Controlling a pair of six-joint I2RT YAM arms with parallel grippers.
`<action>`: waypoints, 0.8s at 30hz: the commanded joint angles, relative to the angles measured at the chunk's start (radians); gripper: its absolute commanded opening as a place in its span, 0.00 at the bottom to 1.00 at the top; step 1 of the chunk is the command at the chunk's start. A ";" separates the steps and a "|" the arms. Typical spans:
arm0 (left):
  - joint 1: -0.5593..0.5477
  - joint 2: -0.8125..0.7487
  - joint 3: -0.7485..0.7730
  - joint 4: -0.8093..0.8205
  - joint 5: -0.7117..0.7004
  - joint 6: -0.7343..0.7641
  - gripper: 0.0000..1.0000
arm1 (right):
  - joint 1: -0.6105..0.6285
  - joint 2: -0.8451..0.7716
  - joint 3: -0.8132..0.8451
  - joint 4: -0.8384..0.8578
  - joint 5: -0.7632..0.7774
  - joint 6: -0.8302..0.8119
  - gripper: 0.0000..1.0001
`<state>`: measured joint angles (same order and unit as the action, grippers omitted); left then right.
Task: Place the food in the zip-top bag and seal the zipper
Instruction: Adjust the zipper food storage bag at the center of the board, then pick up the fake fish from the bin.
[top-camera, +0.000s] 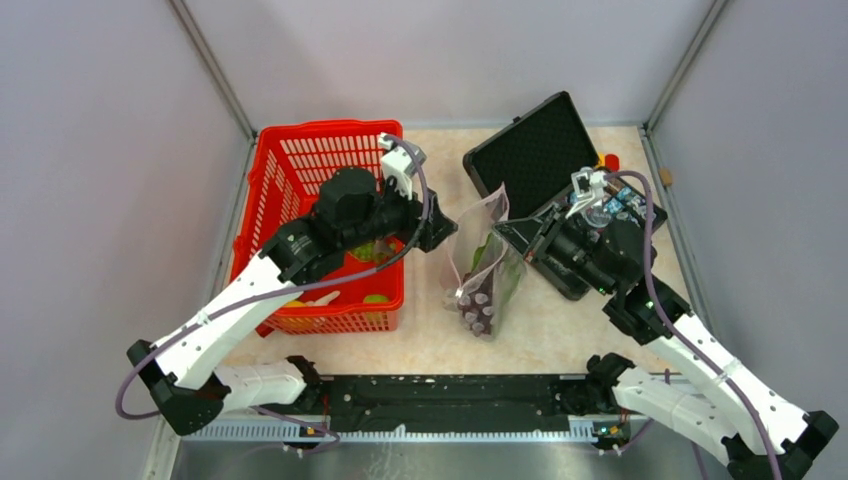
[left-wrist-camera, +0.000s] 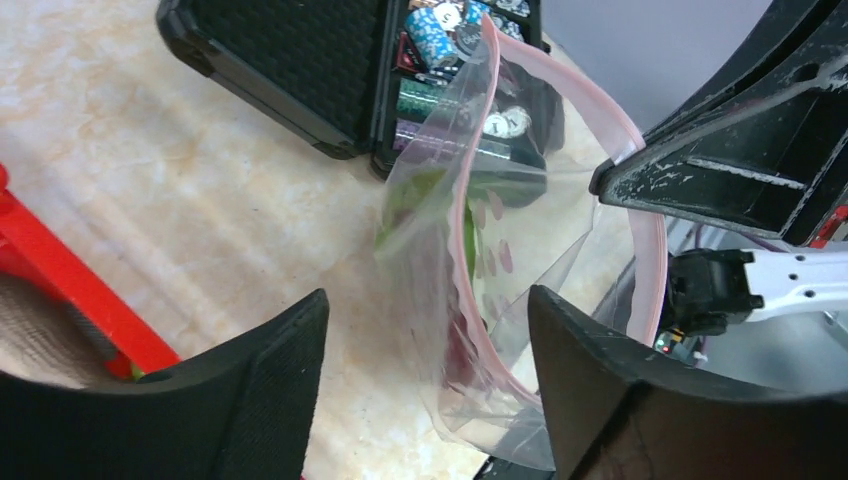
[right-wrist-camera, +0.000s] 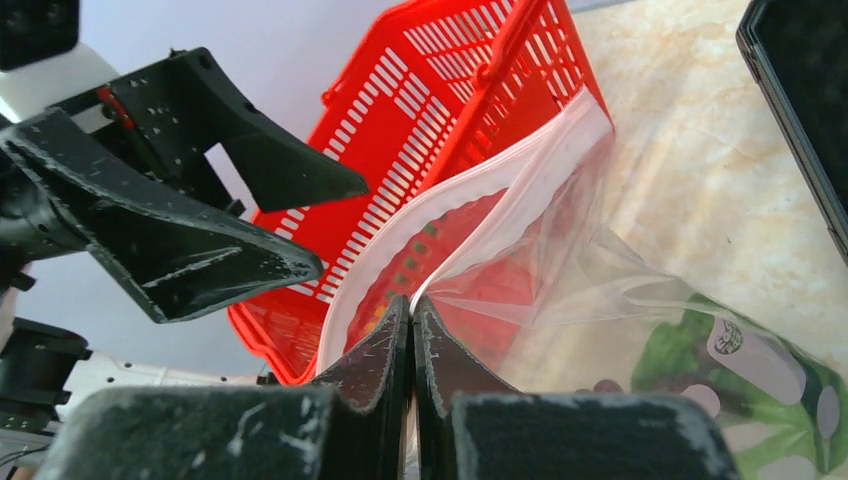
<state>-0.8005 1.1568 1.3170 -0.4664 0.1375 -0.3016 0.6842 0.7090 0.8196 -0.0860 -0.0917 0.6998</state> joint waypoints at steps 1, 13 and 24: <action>0.009 -0.032 0.013 -0.014 -0.066 0.017 0.76 | -0.005 0.007 0.063 0.047 -0.003 0.006 0.00; 0.115 -0.164 0.020 -0.055 -0.313 0.122 0.99 | -0.005 0.056 0.046 0.061 0.023 0.013 0.00; 0.560 -0.069 -0.080 -0.033 0.008 0.109 0.99 | -0.005 0.052 0.037 0.078 -0.021 0.023 0.00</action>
<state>-0.3550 1.0260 1.2751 -0.5251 -0.0277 -0.1886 0.6842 0.7753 0.8326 -0.0910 -0.0917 0.7109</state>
